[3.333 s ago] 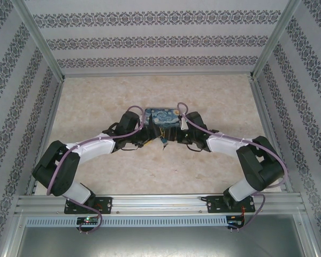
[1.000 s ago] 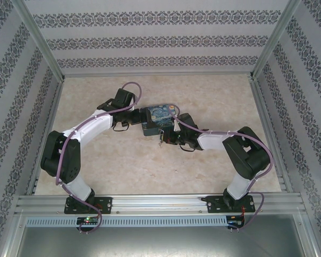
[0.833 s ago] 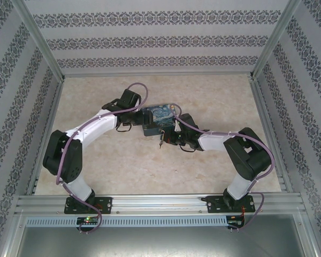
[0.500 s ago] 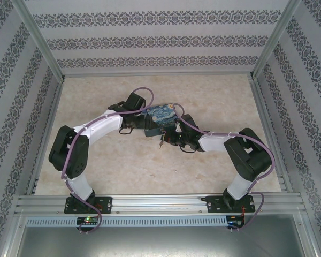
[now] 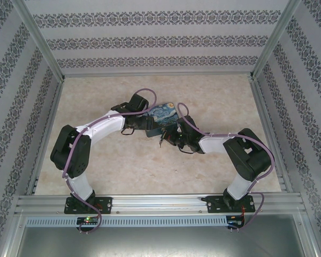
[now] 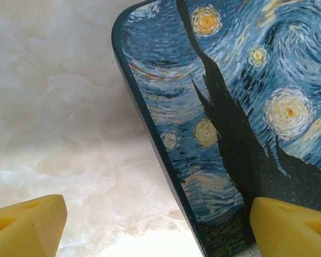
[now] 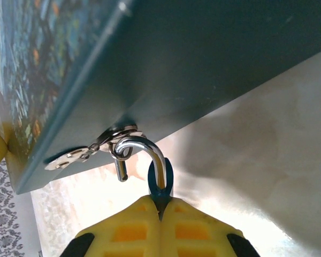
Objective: Unlock the padlock with the key
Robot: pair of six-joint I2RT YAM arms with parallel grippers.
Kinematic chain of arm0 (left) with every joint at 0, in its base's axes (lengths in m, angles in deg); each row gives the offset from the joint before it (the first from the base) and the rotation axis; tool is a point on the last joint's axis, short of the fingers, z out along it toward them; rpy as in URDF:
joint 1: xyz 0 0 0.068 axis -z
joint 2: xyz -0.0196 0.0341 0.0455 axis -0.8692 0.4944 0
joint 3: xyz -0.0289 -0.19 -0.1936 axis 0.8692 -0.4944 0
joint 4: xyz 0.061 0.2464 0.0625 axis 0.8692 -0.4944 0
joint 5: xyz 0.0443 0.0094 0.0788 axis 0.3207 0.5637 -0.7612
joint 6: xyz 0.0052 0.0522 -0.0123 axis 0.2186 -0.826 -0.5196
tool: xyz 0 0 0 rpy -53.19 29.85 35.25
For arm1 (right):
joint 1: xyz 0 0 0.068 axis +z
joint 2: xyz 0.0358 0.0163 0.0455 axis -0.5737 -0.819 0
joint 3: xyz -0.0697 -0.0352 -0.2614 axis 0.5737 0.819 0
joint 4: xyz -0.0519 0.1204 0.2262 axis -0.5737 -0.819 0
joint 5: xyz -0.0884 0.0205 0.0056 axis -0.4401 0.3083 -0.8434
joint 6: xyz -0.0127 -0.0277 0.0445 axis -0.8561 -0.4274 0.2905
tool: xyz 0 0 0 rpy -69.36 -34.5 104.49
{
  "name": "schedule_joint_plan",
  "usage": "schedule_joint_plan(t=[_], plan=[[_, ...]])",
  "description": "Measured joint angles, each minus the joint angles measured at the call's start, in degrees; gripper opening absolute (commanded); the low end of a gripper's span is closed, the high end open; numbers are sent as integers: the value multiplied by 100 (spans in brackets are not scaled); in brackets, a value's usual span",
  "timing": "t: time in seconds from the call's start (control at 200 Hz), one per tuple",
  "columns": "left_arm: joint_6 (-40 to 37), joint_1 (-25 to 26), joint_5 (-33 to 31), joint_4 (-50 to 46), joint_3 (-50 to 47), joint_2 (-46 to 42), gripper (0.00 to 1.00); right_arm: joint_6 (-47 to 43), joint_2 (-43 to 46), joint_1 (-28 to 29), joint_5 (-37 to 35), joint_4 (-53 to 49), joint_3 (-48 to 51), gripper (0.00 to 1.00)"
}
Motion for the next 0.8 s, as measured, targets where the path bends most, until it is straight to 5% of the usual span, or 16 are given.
schedule_joint_plan(t=[0.799], plan=[[50, 57, 83, 398, -107, 55, 86, 780, -118, -251, -201, 424, 22, 0]])
